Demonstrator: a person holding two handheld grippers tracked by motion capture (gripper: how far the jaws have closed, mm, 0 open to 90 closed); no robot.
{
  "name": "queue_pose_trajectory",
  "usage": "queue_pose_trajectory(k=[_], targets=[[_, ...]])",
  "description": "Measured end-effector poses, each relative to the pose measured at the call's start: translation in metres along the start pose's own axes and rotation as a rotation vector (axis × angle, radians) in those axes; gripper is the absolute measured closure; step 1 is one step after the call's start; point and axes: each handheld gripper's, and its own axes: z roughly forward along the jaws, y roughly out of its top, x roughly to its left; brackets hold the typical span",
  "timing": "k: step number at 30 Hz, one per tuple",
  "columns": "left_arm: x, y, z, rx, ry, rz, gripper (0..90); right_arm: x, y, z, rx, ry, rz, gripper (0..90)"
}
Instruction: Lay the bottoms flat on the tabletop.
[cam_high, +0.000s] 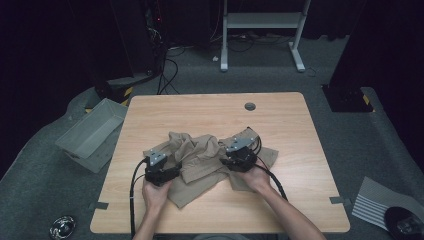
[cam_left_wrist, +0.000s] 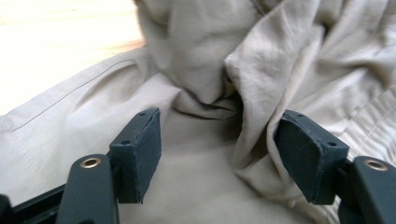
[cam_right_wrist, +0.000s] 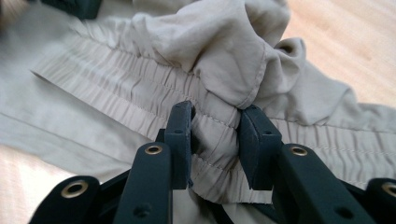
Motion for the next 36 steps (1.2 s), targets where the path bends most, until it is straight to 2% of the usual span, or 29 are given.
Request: queue_pose_trajectory(k=[3, 6, 8, 10, 11, 13, 15, 17, 18, 19, 22, 24, 26, 28, 30, 32, 34, 36], targets=[[0.000, -0.003, 0.003, 0.054, 0.033, 0.035, 32.3, -0.001, 0.005, -0.008, -0.016, -0.007, -0.002, 67.6], [0.001, -0.004, 0.005, 0.083, 0.053, 0.030, 33.6, -0.003, 0.013, -0.014, -0.032, -0.020, -0.007, 69.7], [0.004, -0.004, 0.005, 0.088, 0.055, 0.028, 34.2, -0.009, 0.015, -0.018, -0.042, -0.008, 0.022, 70.6], [0.003, -0.004, 0.005, 0.093, 0.060, 0.055, 36.0, -0.017, 0.018, -0.022, -0.055, -0.008, 0.053, 71.0], [0.001, -0.004, 0.005, 0.101, 0.073, 0.093, 36.5, -0.020, 0.019, -0.023, -0.059, -0.011, 0.062, 71.1], [0.000, -0.005, 0.005, 0.100, 0.071, 0.097, 37.5, -0.029, 0.023, -0.026, -0.080, -0.021, 0.097, 71.2], [0.000, -0.005, 0.005, 0.100, 0.068, 0.099, 37.7, -0.035, 0.028, -0.028, -0.092, -0.037, 0.123, 71.3], [0.000, -0.005, 0.005, 0.100, 0.066, 0.101, 38.3, -0.046, 0.035, -0.028, -0.103, -0.077, 0.158, 71.3], [0.000, -0.005, 0.005, 0.100, 0.064, 0.104, 38.9, -0.051, 0.037, -0.027, -0.101, -0.095, 0.166, 71.3], [0.000, -0.005, 0.004, 0.098, 0.062, 0.108, 39.9, -0.060, 0.039, -0.025, -0.098, -0.134, 0.189, 71.2], [0.000, -0.006, 0.004, 0.096, 0.057, 0.113, 41.8, -0.086, 0.037, -0.014, -0.060, -0.205, 0.276, 70.8], [-0.001, -0.006, 0.004, 0.098, 0.050, 0.116, 42.1, -0.101, 0.030, -0.004, -0.014, -0.231, 0.330, 69.9], [-0.002, -0.006, 0.004, 0.097, 0.047, 0.119, 42.1, -0.108, 0.023, 0.008, 0.043, -0.244, 0.354, 66.4], [-0.004, -0.006, 0.003, 0.098, 0.039, 0.122, 42.0, -0.108, 0.018, 0.013, 0.053, -0.226, 0.363, 60.5], [-0.005, -0.005, 0.004, 0.106, 0.032, 0.110, 40.0, -0.101, 0.017, 0.010, 0.029, -0.232, 0.350, 52.6], [-0.006, -0.002, 0.004, 0.114, 0.014, 0.108, 38.6, -0.091, 0.017, 0.000, 0.000, -0.260, 0.311, 48.5], [-0.011, 0.003, 0.002, 0.094, 0.011, 0.126, 37.8, -0.080, 0.015, -0.013, -0.036, -0.279, 0.267, 47.6], [-0.014, 0.010, 0.004, 0.091, 0.005, 0.138, 37.5, -0.071, 0.009, -0.026, -0.057, -0.276, 0.231, 49.0]])
